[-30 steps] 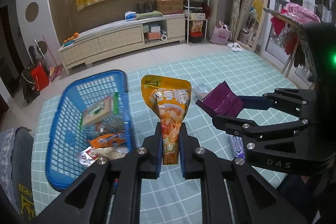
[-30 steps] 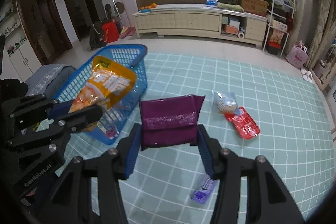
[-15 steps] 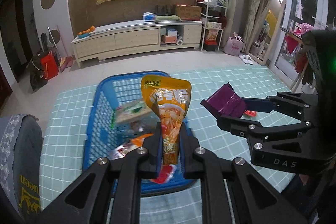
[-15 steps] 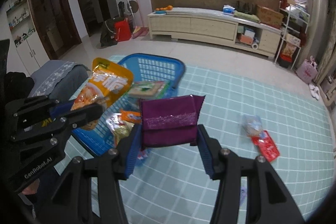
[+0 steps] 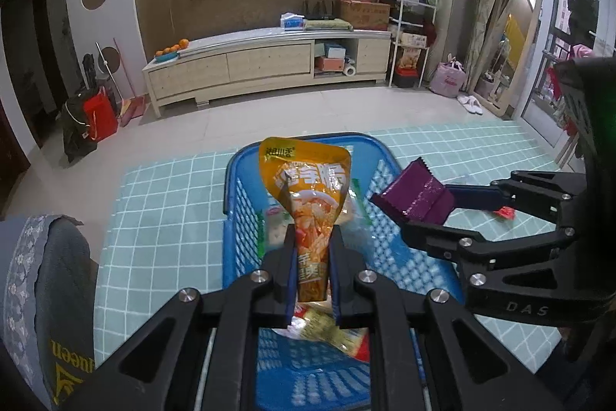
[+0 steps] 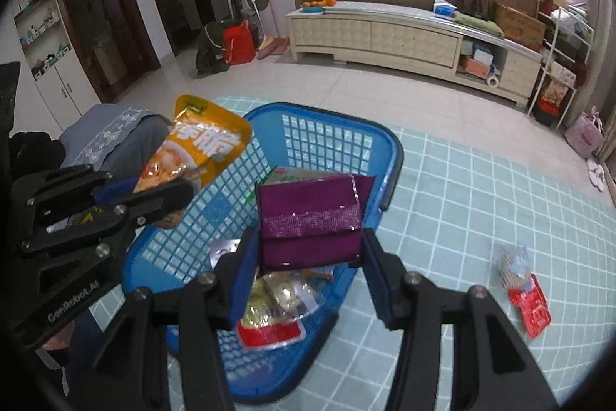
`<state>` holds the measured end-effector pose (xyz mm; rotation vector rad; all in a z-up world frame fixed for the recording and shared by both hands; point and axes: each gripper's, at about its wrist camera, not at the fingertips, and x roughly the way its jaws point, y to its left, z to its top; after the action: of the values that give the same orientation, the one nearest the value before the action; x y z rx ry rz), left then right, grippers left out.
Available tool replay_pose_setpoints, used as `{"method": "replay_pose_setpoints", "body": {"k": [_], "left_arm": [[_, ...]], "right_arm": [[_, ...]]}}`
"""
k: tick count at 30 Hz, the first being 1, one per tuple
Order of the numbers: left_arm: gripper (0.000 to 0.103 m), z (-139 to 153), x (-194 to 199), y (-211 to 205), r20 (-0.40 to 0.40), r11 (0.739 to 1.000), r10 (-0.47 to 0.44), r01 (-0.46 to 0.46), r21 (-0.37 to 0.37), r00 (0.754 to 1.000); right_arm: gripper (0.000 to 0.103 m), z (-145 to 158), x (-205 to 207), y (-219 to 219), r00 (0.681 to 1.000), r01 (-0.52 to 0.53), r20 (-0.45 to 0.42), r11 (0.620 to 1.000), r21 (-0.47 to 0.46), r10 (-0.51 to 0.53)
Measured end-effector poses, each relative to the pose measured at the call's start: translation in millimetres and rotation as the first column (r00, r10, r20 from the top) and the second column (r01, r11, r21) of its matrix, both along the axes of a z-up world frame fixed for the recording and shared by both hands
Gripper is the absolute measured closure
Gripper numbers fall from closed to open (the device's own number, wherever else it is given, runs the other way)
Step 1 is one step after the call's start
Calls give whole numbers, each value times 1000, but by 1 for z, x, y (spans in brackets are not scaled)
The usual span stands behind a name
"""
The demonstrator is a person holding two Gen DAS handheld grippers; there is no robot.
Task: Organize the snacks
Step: 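Carry the pouch and purple bag over the blue basket with both grippers, then lower the yellow-orange pouch into the basket and open the left gripper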
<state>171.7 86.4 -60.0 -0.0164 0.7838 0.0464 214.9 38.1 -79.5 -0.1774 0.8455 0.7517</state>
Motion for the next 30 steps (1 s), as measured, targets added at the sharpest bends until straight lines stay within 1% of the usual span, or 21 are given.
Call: {"method": "replay_pose_setpoints", "body": {"k": [4,8,10,11,12,14,15,16,17,19,21,25,30], "left_arm": [[90,-9,18,6,-19,1000,-7,6,-20,1000],[90,-18,34,5,-33,1000,-23,23,-16,999],[85,-22,42,7,-32,999,-27,27,-17,999],[77,-25,45,9,-41,999,-26,25,-28,999],[65,-30,50,11,-62,999,-27,25,-44,998],[59,-34,52,13,-73,999,-9,6,-39,997],[52,-34,52,11,-75,1000,-4,2,-24,997],[48,-34,49,9,-79,1000,2,-2,-1,997],[41,-33,46,8,-82,1000,4,-4,9,997],[39,-31,39,9,-78,1000,8,-8,6,997],[36,-26,28,13,-75,999,24,-26,-23,997],[36,-21,13,28,-77,996,61,-66,-59,995],[36,-20,0,43,-81,993,89,-95,-70,993]], "right_arm": [[47,-3,11,3,1000,7,-11,1000,2,-7],[47,-6,20,-1,1000,24,-13,1000,2,-24],[47,-6,21,-3,999,34,-14,999,2,-34],[46,-7,22,-5,999,37,-17,999,1,-37],[46,-7,22,-7,999,39,-18,999,1,-39],[47,-8,23,-10,999,45,-20,999,-4,-46],[47,-8,23,-12,999,47,-21,999,-5,-47],[47,-7,23,-14,999,50,-22,999,-5,-50],[46,-7,23,-16,998,53,-22,999,-5,-53],[46,-7,22,-19,998,58,-31,998,-1,-58],[47,-5,21,-21,997,63,-44,998,9,-62],[46,-2,16,-17,997,54,-54,998,18,-53],[46,5,9,-3,999,19,-36,1000,8,-18]]}}
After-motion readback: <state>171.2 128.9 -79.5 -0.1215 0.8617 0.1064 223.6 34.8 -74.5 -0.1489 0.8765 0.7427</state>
